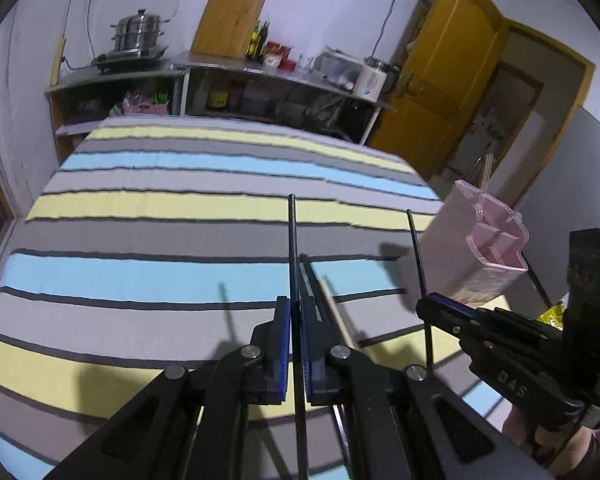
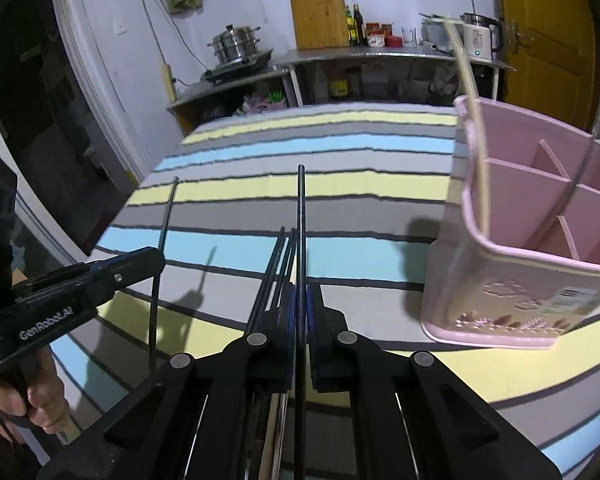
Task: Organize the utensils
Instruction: 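Grasp one black chopstick with the left tool while the right tool grasps another, then lift both black chopsticks upright and carry them over the pink holder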
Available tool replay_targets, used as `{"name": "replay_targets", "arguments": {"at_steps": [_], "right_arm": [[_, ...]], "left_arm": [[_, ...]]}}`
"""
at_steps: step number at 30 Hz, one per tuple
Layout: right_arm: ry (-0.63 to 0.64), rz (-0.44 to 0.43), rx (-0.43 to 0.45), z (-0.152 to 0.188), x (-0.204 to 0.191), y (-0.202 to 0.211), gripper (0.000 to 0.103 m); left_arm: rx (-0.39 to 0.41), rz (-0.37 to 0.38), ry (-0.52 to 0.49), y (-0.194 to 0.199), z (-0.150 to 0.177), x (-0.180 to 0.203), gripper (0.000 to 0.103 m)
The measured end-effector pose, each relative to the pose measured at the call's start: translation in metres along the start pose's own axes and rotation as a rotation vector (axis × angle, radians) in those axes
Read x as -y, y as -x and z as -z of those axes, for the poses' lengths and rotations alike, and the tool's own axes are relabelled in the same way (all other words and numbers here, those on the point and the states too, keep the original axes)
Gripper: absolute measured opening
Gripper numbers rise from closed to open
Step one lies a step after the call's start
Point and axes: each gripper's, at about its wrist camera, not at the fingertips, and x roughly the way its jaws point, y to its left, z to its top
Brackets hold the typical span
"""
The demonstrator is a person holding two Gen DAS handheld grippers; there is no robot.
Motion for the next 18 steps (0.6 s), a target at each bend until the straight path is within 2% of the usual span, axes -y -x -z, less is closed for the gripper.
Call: {"name": "replay_targets", "arguments": {"at_steps": [10,18], "right_arm": [[-0.019,-0.004,0.099,0.004,0.003,0.064,0.005],[-0.043,0.009,0.14,0.008,0.012,0.097,0.005]], "left_arm": [[0.046,0.042,-0.058,0.057,-0.003,0.029,0.005],[0.032,0.073,-0.085,0.075,0.004,0.046,0.005]]}}
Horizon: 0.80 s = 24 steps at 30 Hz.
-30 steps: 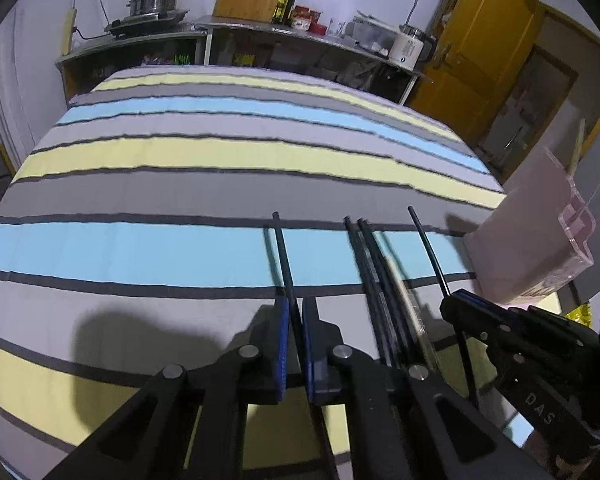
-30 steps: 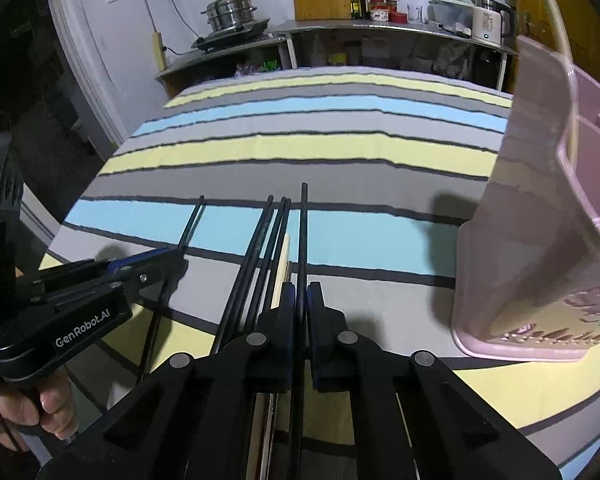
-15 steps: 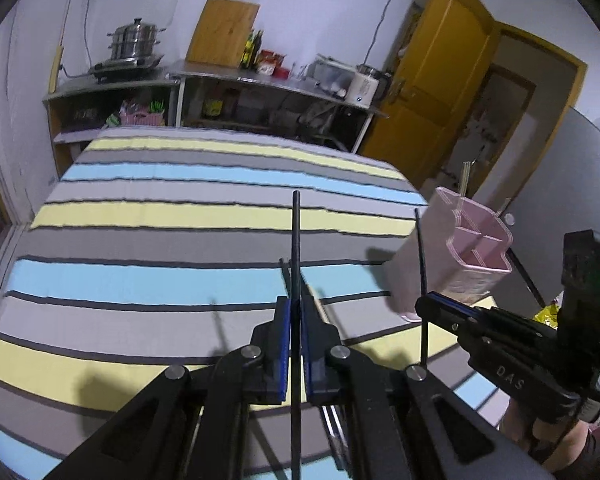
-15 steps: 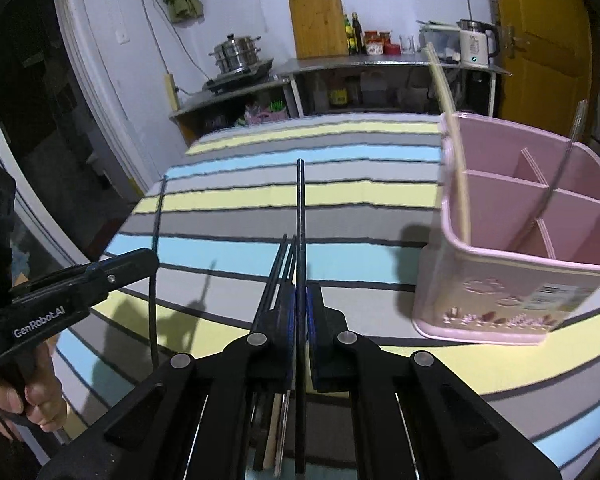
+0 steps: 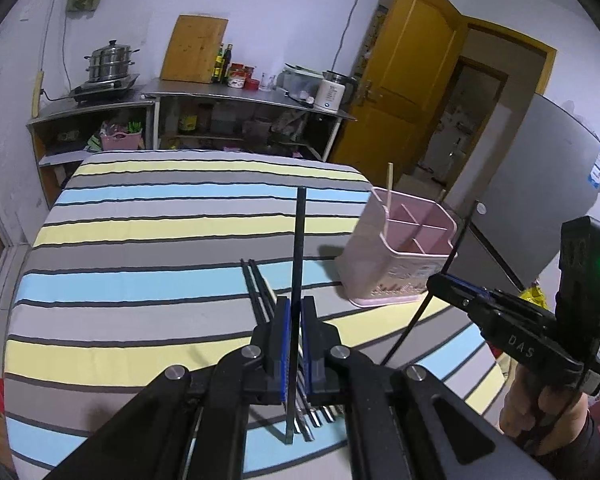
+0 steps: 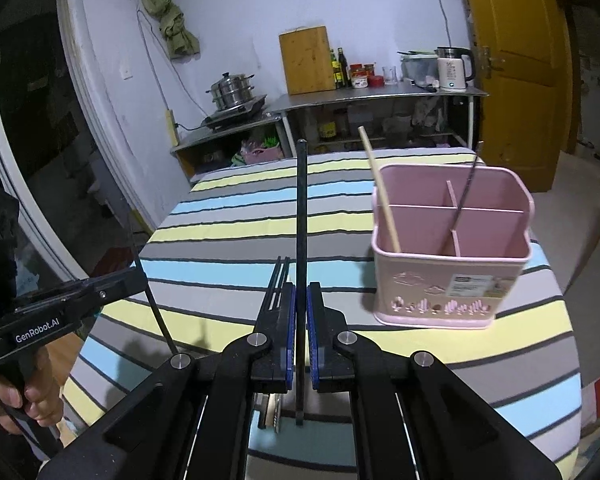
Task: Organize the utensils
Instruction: 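Lift both black chopsticks upright and carry them over the pink holder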
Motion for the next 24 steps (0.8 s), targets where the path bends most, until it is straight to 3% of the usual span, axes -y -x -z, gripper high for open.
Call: {"name": "replay_targets", "arguments": {"at_steps": [11,24], "right_arm": [[-0.053,0.033,0.028,-0.001,0.022,0.032,0.005],[-0.099,0.07,0.097,-0.029,0.046,0.059,0.005]], "left_arm": [[0.004,0.067,-0.05,0.009,-0.015,0.029,0.005],[0.034,0.149,-0.076,0.002,-0.067,0.057,0.005]]}}
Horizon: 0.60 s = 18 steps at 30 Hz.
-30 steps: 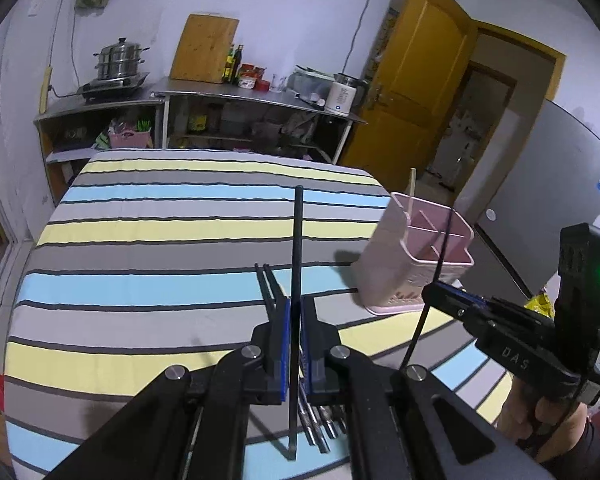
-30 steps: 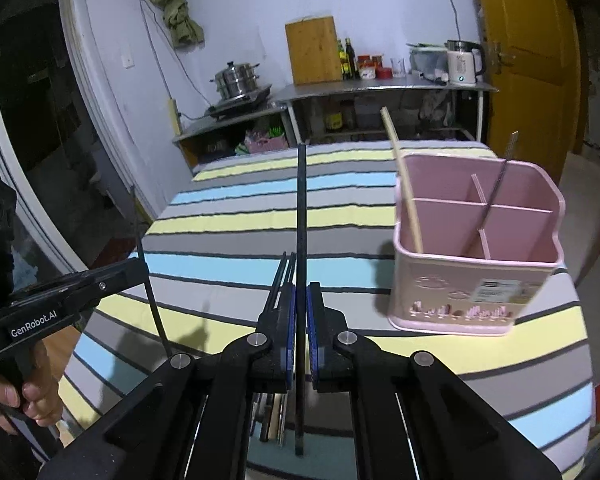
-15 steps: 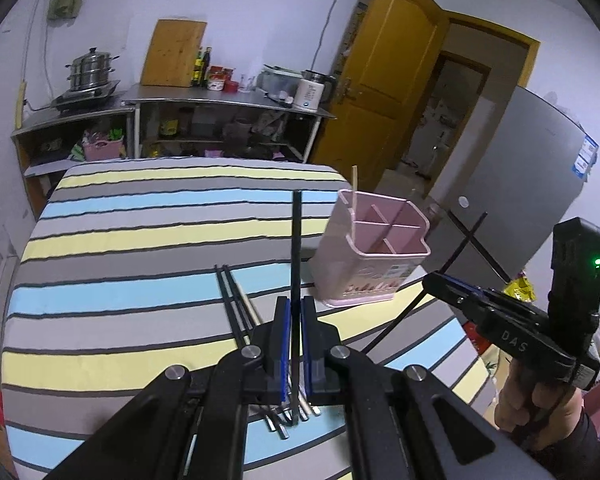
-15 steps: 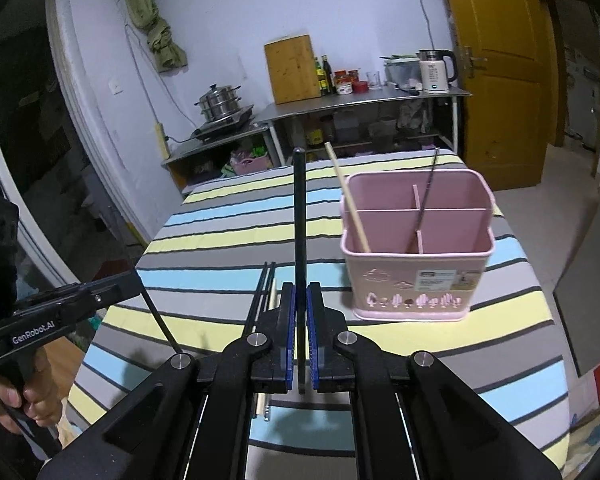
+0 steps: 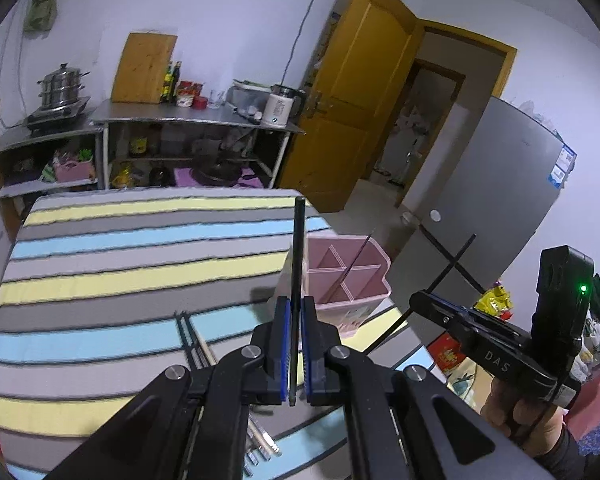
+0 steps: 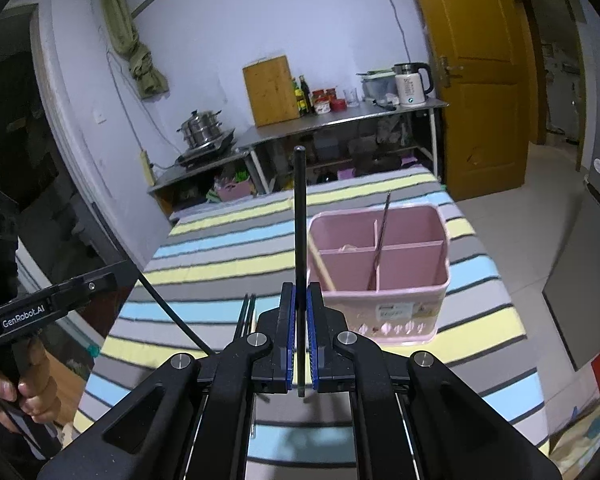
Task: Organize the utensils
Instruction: 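Lift both black chopsticks upright and carry them over the pink holder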
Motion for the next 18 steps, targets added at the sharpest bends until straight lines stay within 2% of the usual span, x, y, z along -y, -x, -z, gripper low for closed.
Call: {"name": "replay_targets", "arguments": {"at_steps": [14,18], "right_arm": [[-0.033,0.043,0.14,-0.063,0.018,0.02,0.005],[-0.043,0.05,0.164,-0.076,0.024,0.017,0.005]], "left_arm": [[0.096,0.06,-0.055,-0.019,-0.082,0.038,0.005],[0.116,0.06,-0.06,-0.029,-0.096,0.045,0.005]]}}
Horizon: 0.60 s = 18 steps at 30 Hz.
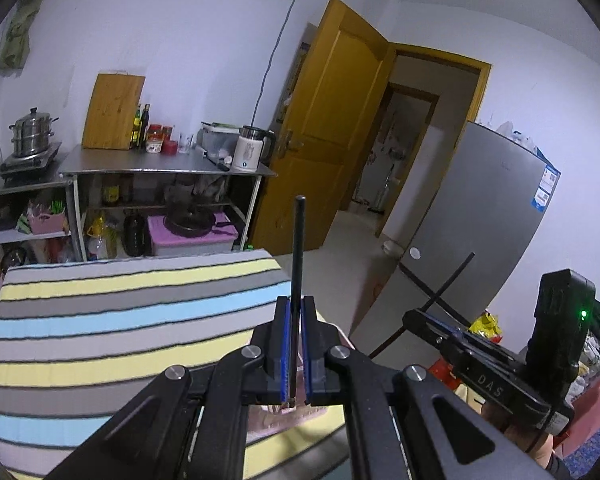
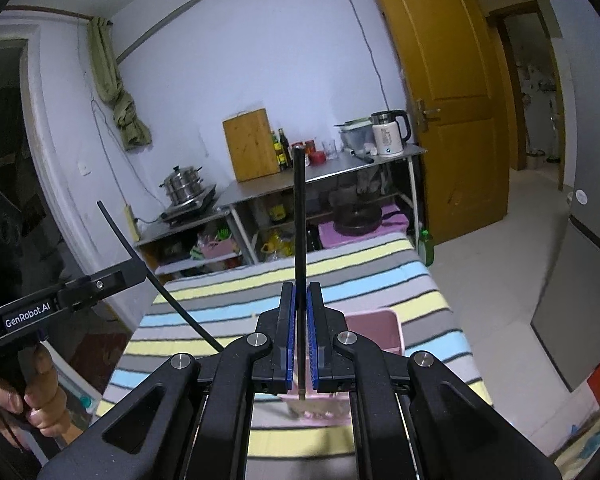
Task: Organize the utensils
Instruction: 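Lift both black chopsticks upright and carry them over the pink holder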
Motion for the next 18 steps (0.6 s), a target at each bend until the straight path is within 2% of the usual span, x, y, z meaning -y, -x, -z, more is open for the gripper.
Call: {"name": "replay_targets", "arguments": {"at_steps": [6,18], "right_arm": [[-0.005,0.006,-0.005,-0.005,0.005,-0.015,0.005],[-0.04,0.021,-0.1,0.024,0.021,-0.058,0.005]], "left_arm": [[-0.02,-0.009,-0.001,-0.028,-0.004,-0.004,0.005],[-0.126,-0.017,0.031,-0.077,0.033,-0.03,0.005]]}}
